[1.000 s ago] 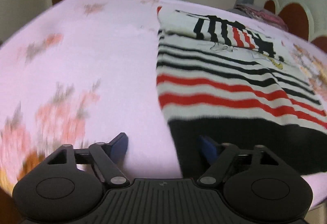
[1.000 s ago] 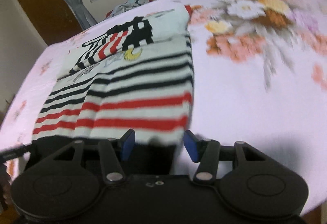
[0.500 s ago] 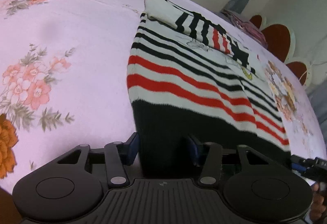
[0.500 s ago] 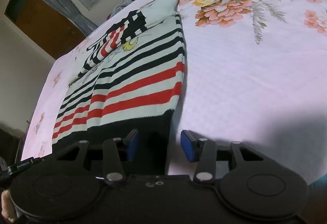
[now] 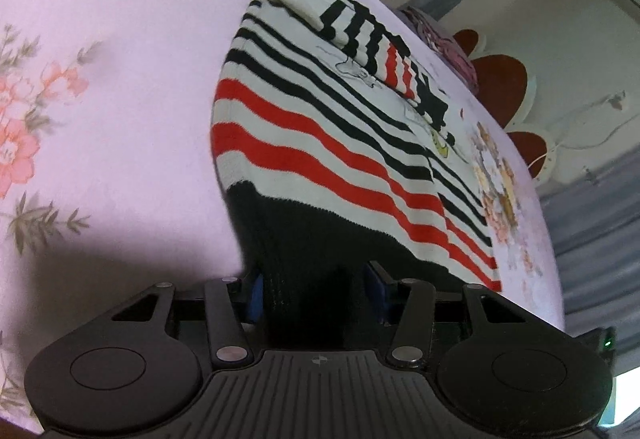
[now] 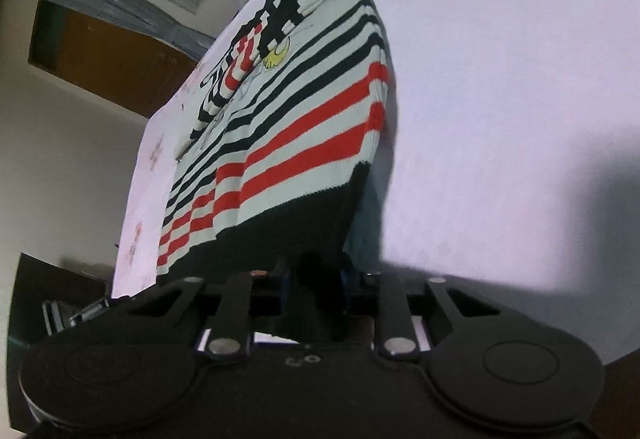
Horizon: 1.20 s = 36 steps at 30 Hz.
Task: Fold small clothes
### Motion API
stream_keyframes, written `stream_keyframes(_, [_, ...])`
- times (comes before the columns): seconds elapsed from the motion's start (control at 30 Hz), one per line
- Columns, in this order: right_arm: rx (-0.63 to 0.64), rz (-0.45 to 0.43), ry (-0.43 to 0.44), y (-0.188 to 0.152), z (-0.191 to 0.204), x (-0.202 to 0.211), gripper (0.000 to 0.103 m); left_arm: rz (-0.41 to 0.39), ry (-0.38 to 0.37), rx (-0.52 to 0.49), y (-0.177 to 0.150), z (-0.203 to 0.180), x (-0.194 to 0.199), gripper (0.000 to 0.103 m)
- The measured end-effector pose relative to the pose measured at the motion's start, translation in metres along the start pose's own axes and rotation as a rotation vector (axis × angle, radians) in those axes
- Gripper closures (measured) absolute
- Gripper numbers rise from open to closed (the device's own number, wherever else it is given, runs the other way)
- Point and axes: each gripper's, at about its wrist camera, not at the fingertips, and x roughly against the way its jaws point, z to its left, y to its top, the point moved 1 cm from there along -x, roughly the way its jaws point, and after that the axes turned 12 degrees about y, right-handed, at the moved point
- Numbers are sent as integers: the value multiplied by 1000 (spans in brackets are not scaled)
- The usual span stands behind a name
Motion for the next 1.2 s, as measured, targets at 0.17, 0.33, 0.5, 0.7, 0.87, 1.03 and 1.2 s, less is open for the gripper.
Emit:
stream_keyframes(0.17, [70,-41,19,7,18,9,96,-114,116,-69,0,-13,14,97])
stream_keyframes(0.33, [158,-76,-43,18,28,18,97,-119,263,-89,-1,-12,10,96])
stream_keyframes(0.5, [144,-22,-104,36,25,12,97,-169,215,-2,6,-12,23,96])
stream_keyframes(0.7, [250,-121,-26,85,74,24,97,-288,108,86,45,-19,50,96])
stream_keyframes(0.87, [286,-205,-2,151,103,4,97,-356,54,59,110,-43,49,96])
stream_keyframes(1.03, [259,-266,-26,218,107,-21,97,-378,32,51,196,-66,16,96])
stream_keyframes(1.2, [147,-277,-52,287,80,-63,97,-332,47,41,268,-76,-42,96])
